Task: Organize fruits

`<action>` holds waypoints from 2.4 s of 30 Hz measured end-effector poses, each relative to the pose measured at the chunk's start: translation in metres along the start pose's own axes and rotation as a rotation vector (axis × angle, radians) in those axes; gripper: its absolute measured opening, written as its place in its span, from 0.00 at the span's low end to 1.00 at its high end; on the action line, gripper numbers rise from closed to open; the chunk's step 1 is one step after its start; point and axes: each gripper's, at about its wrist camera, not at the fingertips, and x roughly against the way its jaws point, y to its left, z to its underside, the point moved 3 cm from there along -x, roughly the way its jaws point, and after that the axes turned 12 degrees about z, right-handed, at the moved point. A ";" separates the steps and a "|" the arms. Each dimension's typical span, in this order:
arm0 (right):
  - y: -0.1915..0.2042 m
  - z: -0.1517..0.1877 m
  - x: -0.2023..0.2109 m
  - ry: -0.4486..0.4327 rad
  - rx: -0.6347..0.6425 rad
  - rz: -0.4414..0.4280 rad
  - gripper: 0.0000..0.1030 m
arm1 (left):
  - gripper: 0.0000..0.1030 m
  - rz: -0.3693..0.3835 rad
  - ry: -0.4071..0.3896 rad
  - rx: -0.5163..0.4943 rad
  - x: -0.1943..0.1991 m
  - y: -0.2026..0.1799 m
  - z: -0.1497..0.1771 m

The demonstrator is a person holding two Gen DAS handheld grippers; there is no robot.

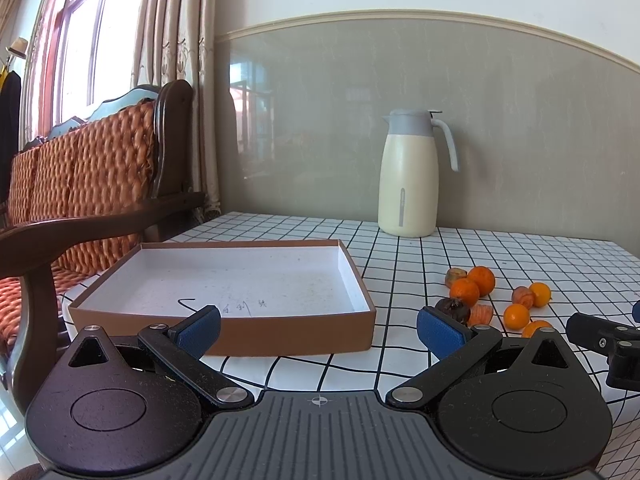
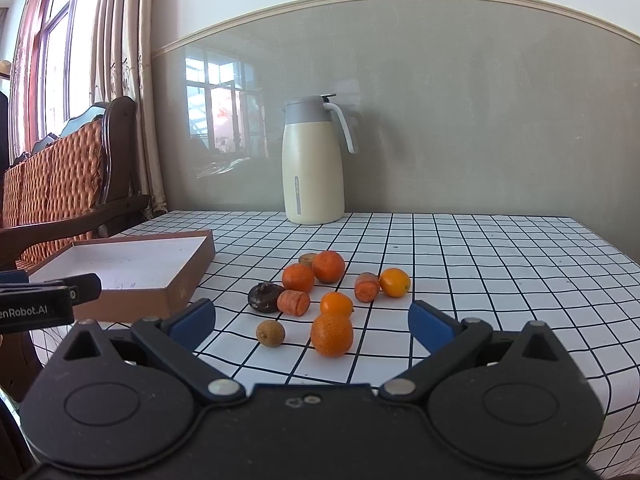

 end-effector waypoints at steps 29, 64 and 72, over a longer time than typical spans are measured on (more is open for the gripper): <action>0.001 0.001 -0.001 0.004 0.004 -0.005 0.94 | 1.00 0.002 0.003 -0.007 0.000 -0.002 0.002; -0.005 0.002 -0.045 0.155 -0.008 -0.001 0.40 | 1.00 0.165 0.098 -0.096 -0.038 -0.047 0.007; -0.008 0.004 -0.064 0.195 -0.033 0.003 0.37 | 0.70 0.246 0.180 -0.078 -0.072 -0.067 0.015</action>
